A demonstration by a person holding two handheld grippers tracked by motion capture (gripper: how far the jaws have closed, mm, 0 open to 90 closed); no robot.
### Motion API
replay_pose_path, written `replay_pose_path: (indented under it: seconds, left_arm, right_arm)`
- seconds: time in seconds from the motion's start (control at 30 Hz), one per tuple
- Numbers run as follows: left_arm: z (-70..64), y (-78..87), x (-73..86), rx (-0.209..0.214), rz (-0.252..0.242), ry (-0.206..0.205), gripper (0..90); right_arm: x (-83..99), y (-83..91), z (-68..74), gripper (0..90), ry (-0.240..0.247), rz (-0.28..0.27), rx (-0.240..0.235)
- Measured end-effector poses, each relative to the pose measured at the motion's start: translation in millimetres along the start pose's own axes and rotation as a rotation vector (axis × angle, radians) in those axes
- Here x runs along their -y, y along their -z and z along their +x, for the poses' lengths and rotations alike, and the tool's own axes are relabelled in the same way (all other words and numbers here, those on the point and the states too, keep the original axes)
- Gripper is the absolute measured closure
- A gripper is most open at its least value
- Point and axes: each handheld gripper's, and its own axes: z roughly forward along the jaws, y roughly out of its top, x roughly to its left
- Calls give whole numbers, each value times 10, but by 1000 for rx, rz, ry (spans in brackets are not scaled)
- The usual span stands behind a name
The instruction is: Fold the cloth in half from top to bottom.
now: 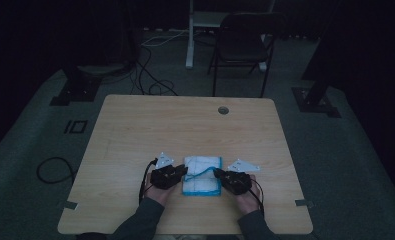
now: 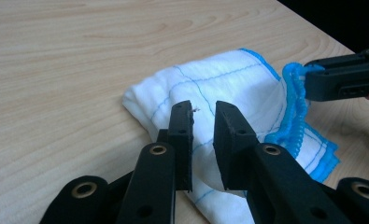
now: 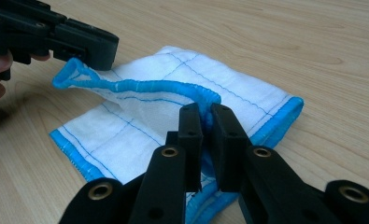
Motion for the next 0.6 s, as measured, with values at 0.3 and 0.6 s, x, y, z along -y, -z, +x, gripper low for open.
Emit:
replay_pose_path:
  seconds: [0.3,0.6]
  left_arm:
    - [-38,-3,128,9,27,-2,774]
    - [-57,-6,192,6,51,-12,773]
  right_arm:
    - [21,0,0,835,-2,4,-2]
    - [26,47,3,801,-5,-11,-2]
